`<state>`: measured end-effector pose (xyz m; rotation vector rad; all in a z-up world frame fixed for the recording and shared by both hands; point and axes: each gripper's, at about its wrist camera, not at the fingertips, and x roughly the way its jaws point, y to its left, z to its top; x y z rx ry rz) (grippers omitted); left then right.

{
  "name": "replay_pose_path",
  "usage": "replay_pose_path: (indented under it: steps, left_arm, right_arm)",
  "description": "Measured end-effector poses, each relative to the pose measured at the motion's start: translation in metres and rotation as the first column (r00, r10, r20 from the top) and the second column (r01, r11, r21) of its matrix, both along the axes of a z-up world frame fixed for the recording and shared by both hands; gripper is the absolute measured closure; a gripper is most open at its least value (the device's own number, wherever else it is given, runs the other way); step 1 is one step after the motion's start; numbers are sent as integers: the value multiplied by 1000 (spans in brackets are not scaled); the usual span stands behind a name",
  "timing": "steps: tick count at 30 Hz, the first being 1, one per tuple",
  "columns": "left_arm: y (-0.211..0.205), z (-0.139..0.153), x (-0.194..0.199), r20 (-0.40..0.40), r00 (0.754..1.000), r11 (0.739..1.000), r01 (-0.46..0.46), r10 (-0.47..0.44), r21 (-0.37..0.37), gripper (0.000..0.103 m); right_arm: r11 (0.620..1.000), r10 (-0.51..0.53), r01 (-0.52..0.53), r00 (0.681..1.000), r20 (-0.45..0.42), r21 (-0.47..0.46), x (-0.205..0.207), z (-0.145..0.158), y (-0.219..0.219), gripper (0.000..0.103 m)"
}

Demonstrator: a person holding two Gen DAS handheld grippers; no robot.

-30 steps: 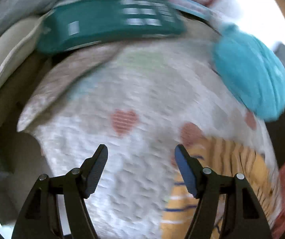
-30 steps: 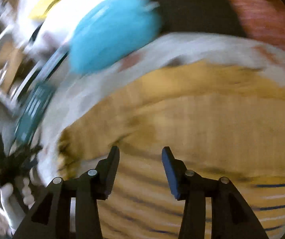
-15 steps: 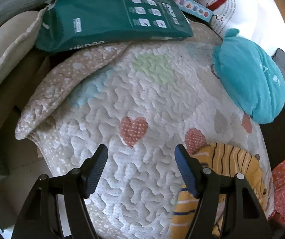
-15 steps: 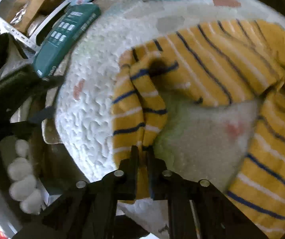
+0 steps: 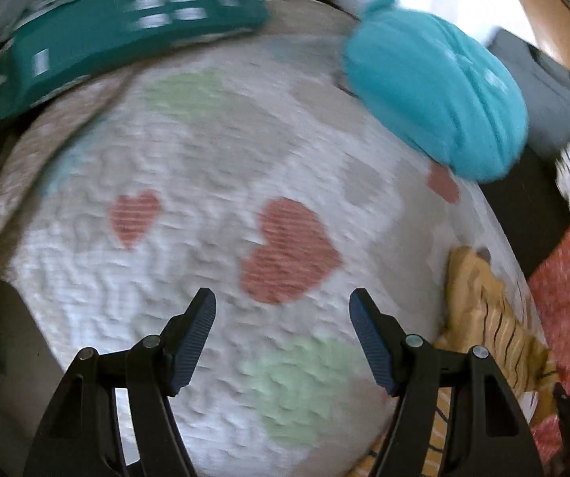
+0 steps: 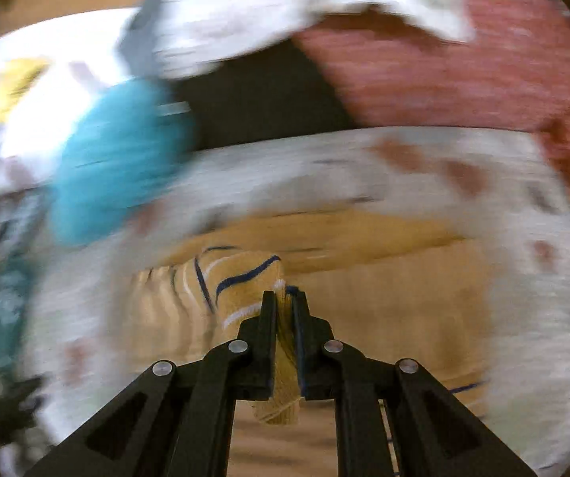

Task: Fold small clothes

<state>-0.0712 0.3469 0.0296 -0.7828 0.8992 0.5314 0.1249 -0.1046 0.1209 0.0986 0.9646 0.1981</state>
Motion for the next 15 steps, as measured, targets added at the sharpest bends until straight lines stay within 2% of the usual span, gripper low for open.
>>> replay_pose_path:
  steps: [2,3,4,5,6,7,9,15]
  left_arm:
    - [-19,0,14,-4,998,998,57,-57,8,34]
    - [-29,0,21,-8,996,996,86,-86,12,34]
    - [-39,0,28,-12,994,994,112,-111,17,34]
    - [-49,0,34,-19,991,990,135,-135,26,34]
    - [-56,-1,39,-24,988,988,153,-152,32,34]
    - [-64,-1,45,-31,985,984,173,-172,38,34]
    - [-76,-3,54,-38,979,978,203,-202,38,34]
    - [-107,-7,76,-61,961,961,272,-270,44,34]
  right_arm:
    - [989,-75,74,997,-2,-126,9,-18,-28,91]
    - [982,-106,105,994,2,-158,11,-23,-42,91]
    - [981,-127,127,992,3,-144,11,-24,-56,90]
    - [984,-145,144,989,-3,-102,7,-25,-69,79]
    - [985,-165,164,986,-15,-55,4,-27,-82,61]
    - [983,-183,182,983,-23,-25,2,-29,-92,55]
    - [982,-190,191,981,-31,9,1,-33,-96,53]
    - [986,-163,165,984,-72,15,13,-54,-95,53]
